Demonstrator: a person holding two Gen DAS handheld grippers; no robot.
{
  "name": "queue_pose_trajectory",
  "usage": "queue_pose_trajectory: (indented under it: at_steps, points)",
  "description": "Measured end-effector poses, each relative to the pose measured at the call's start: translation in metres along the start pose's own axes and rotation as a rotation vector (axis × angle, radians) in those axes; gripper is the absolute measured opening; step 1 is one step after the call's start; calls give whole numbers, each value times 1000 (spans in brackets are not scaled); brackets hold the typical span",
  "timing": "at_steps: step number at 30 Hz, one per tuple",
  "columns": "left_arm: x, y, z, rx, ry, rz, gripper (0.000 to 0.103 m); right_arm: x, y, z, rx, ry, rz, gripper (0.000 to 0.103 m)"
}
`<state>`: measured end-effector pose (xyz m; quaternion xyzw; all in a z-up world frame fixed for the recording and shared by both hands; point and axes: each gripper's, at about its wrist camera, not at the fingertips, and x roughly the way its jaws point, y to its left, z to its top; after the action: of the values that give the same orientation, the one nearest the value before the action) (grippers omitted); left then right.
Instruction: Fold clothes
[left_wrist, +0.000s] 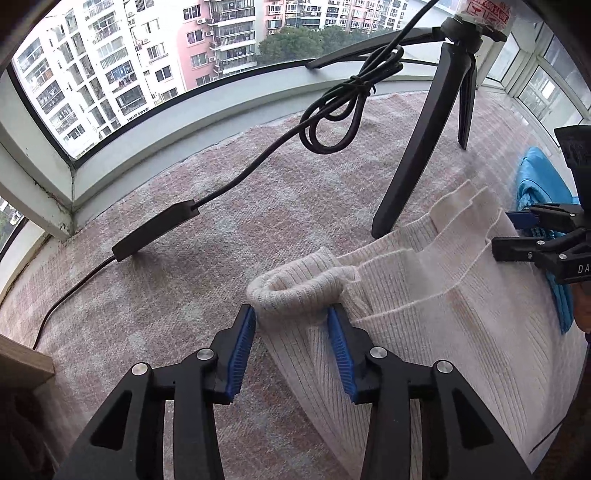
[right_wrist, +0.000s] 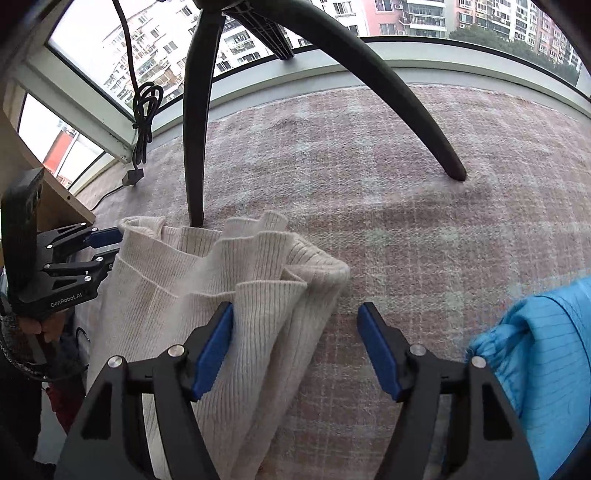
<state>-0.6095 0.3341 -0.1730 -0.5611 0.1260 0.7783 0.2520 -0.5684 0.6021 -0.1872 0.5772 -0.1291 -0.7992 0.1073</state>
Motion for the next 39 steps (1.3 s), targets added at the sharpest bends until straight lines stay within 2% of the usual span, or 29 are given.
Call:
queue_pose_trajectory:
  at_steps: [5, 7, 8, 11, 14, 18, 20, 22, 24, 26, 28, 30, 31, 32, 33, 34, 39]
  points:
    - [-12, 12, -4, -32, 6, -88, 42, 0, -5, 5, -26, 26, 39, 68]
    - [-10, 14, -4, -17, 25, -43, 42, 1, -6, 6, -29, 26, 44, 69]
    - [-12, 17, -6, -29, 30, -54, 42, 1, -6, 7, -31, 27, 42, 69]
    - [-30, 25, -17, -72, -3, -163, 45, -5, -9, 5, 18, 17, 87, 69]
    - [-28, 23, -22, -65, 14, -211, 50, -8, -10, 3, 35, 6, 108, 69]
    - [-8, 22, -13, -64, 46, -171, 51, -6, -8, 2, 7, 1, 103, 70]
    - [-1, 25, -9, -59, 49, -139, 64, -5, -7, 2, -19, -3, 99, 75]
    - [2, 27, -8, -53, 43, -126, 69, -4, -6, 3, -46, -7, 95, 75]
    - [4, 29, -7, -56, 32, -132, 71, -3, -5, 3, -72, -11, 91, 75]
    - [8, 23, -4, -14, 18, -118, 71, -1, -3, 3, -98, -15, 87, 75]
    - [9, 18, -2, 22, 6, -118, 65, -5, 1, 1, -97, -21, 93, 76]
    - [10, 17, 0, 28, 6, -154, 50, -8, 5, 0, -96, -26, 99, 75]
    - [10, 17, 1, 24, 12, -185, 34, -9, 8, -1, -95, -29, 102, 69]
    - [12, 18, 2, 12, 26, -227, 18, -11, 10, -2, -95, -32, 105, 51]
    - [12, 17, 2, 5, 27, -235, 18, -13, 12, -3, -94, -35, 108, 36]
    - [9, 14, 0, 3, 21, -228, 17, -14, 14, -3, -93, -38, 111, 29]
    - [-22, -5, -14, -5, -29, -211, 14, -22, 25, -7, -91, -52, 126, 23]
